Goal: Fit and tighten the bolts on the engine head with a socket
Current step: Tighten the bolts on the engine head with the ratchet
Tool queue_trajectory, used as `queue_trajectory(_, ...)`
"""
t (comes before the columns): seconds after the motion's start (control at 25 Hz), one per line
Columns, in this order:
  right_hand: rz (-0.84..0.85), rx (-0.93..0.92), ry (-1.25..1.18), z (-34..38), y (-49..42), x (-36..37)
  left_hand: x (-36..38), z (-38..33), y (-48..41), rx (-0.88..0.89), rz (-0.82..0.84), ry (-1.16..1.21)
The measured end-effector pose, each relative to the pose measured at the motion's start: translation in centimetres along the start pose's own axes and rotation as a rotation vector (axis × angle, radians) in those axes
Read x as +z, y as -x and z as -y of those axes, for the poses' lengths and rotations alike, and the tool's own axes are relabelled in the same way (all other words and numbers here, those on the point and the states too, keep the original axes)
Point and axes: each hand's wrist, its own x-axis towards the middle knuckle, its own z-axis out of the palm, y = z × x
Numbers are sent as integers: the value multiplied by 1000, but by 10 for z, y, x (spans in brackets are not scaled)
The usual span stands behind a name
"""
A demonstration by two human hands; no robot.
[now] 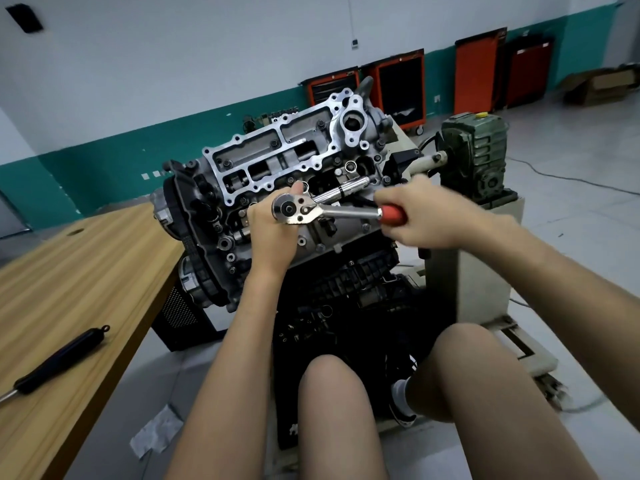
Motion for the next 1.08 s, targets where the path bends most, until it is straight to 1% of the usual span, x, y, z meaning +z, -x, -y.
queue_trajectory(0.04,-21,-1,50,-1,-4,-3,-2,1,0,-8,0,14)
queue_trajectory(0.08,-40,17,41,2,0,4,-4,2,1,-22,-1,40)
queue_trajectory(0.12,-78,42,-30,8,9,20,-5,3,2,-33,-1,61)
queue_trajectory(0.16,-133,83,-160,21,21,44,-5,3,3,-38,-9,70)
queue_trajectory(0.28,-227,276,-713,92,50,121,0,1,5,-52,-58,96)
queue_trajectory(0.32,-229,349,-828,115,49,139,0,1,5,-67,-61,121)
queue_trajectory(0.36,-238,379,-875,129,47,149,-2,1,5,-74,-53,134)
queue_trajectory(0.4,-244,367,-862,130,45,151,-4,1,5,-67,-43,124)
queue_trajectory(0.48,-212,252,-744,97,45,127,-6,1,4,-38,-14,71)
queue_trajectory(0.52,-148,169,-643,73,44,106,-5,1,3,-31,-10,51)
queue_trajectory(0.6,-9,36,-334,28,30,54,-2,0,1,-30,-9,30)
queue_trajectory(0.68,9,-2,-61,3,9,13,1,4,-2,-23,10,26)
queue_trajectory(0.72,-18,-3,9,-3,3,4,2,6,-2,-24,12,30)
queue_trajectory(0.76,-39,22,22,-3,4,6,2,7,-1,-31,9,46)
queue_trajectory(0.8,-60,57,-37,2,10,18,3,8,0,-39,5,61)
queue_trajectory(0.84,-102,94,-173,16,22,41,3,9,2,-41,-5,66)
queue_trajectory(0.96,-265,245,-695,83,51,120,7,8,3,-43,-76,87)
queue_trajectory(1.04,-296,333,-853,115,48,148,4,7,2,-73,-61,145)
queue_trajectory(1.08,-283,336,-860,117,46,150,1,7,2,-75,-40,129)
